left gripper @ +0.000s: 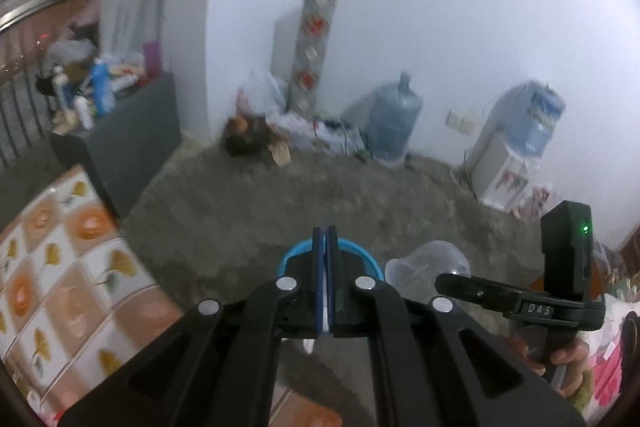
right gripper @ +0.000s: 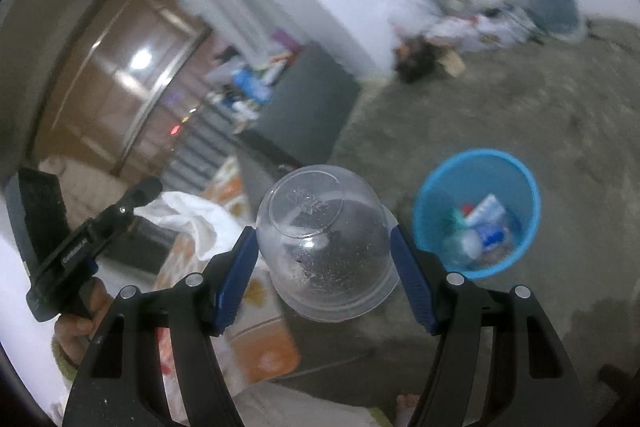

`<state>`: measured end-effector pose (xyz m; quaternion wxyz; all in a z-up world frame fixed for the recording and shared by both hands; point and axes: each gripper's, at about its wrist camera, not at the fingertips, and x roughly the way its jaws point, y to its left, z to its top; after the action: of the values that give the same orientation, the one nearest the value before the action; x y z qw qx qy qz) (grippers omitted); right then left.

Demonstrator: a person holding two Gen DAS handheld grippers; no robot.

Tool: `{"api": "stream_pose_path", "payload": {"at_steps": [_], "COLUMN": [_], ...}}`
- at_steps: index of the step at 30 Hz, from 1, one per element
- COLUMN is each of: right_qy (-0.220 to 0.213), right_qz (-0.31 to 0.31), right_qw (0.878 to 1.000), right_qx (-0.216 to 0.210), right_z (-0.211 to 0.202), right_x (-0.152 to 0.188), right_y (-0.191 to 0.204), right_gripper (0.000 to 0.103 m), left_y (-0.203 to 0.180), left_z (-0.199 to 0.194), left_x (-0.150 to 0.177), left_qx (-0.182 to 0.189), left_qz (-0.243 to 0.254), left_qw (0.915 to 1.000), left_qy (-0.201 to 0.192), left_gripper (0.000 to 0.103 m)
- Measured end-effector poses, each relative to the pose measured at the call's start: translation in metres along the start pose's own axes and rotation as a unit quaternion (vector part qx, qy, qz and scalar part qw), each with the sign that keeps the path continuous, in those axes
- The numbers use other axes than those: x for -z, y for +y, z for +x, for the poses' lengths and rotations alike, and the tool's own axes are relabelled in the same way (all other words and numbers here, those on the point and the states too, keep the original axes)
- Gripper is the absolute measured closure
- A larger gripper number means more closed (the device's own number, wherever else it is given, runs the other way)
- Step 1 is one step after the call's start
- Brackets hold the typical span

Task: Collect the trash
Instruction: 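Carry both items over the blue wastebasket and open both grippers, then move both grippers back to the table toward the remaining red-white bag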

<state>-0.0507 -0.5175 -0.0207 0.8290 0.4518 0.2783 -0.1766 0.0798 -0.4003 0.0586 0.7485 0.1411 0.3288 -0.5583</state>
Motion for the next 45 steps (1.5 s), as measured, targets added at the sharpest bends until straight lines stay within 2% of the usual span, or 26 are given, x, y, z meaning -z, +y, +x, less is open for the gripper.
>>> {"api": "stream_pose_path", "payload": {"at_steps": [4,11,12,13,14,15,17,19,26,30,33,36,39,43,45], "right_qy": [0.005,0.009,0.007,0.008,0.010,0.015,0.035,0.043,0.026,0.021,0.031,0.046,0.055,0.063,0.062], "right_qz": [0.040,0.092,0.099,0.106,0.111,0.117,0.131,0.150,0.144,0.123,0.103,0.080,0.051,-0.014,-0.047], "right_qw": [0.999,0.994,0.992,0.990,0.989,0.987,0.981,0.977,0.978,0.979,0.980,0.982,0.987,0.991,0.992], "right_qx": [0.023,0.065,0.076,0.087,0.096,0.109,0.136,0.145,0.149,0.159,0.169,0.166,0.140,0.121,0.104], "right_z": [0.015,0.054,0.061,0.069,0.073,0.081,0.093,0.092,0.051,0.028,0.021,0.017,0.007,-0.002,-0.005], "right_x": [-0.012,-0.034,-0.036,-0.037,-0.036,-0.035,-0.029,-0.020,0.005,0.008,0.014,0.022,0.029,0.029,0.027], "right_y": [-0.033,-0.083,-0.092,-0.101,-0.108,-0.117,-0.133,-0.143,-0.138,-0.127,-0.116,-0.104,-0.082,-0.039,-0.012], "right_gripper": [0.039,0.037,0.036,0.028,0.021,0.019,0.019,0.019,0.019,0.017,0.012,0.012,0.012,0.012,0.012], "left_y": [-0.009,-0.013,-0.014,-0.016,-0.019,-0.021,-0.026,-0.030,-0.036,-0.036,-0.032,-0.028,-0.028,-0.013,0.002], "left_z": [0.058,0.148,0.158,0.172,0.182,0.188,0.190,0.187,0.128,0.080,0.034,-0.015,-0.054,-0.113,-0.141], "left_x": [-0.010,-0.018,-0.019,-0.019,-0.018,-0.016,-0.014,-0.013,-0.016,-0.016,-0.010,0.017,0.050,0.105,0.134], "left_qx": [0.009,0.015,0.018,0.018,0.011,0.002,-0.004,0.001,0.008,0.012,0.000,-0.003,-0.001,-0.028,-0.055], "left_qz": [-0.003,-0.022,-0.025,-0.026,-0.024,-0.023,-0.017,-0.015,0.010,0.016,-0.002,-0.030,-0.028,-0.029,-0.045], "left_qw": [0.9993,0.9973,0.9967,0.9956,0.9946,0.9944,0.9945,0.9941,0.9966,0.9976,0.9996,0.9995,0.9996,0.9989,0.9967], "left_qy": [0.036,0.069,0.075,0.088,0.100,0.104,0.103,0.108,0.082,0.066,0.029,0.009,-0.004,-0.024,-0.039], "left_gripper": [0.102,0.100,0.090,0.080,0.057,0.051,0.050,0.045,0.031,0.029,0.027,0.027,0.027,0.027,0.027]}}
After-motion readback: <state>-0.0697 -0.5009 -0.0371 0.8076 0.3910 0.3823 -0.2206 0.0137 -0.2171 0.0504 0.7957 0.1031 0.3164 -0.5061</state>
